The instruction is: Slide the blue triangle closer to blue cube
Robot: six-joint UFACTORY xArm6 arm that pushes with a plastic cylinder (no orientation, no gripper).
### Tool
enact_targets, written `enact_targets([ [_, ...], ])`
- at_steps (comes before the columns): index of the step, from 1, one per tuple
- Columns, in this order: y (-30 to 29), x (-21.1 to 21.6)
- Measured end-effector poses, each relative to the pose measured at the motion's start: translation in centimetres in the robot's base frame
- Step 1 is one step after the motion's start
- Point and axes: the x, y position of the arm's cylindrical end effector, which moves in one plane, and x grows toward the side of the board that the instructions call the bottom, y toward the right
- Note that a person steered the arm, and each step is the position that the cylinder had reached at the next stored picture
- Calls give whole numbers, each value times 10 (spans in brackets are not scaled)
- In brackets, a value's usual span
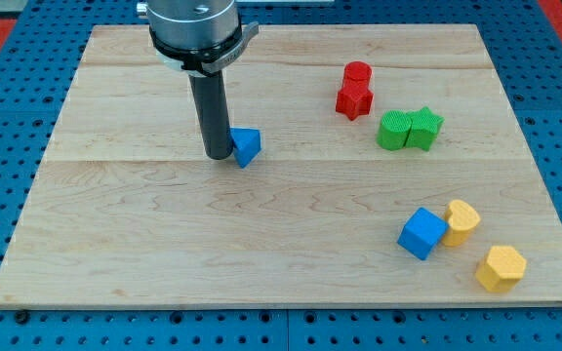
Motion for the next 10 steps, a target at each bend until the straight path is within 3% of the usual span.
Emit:
enact_targets([
  [3, -3, -26],
  [5, 113, 58],
  [6, 167, 79],
  [7, 202, 88],
  [8, 174, 72],
  [9, 202, 51],
  [10, 277, 42],
])
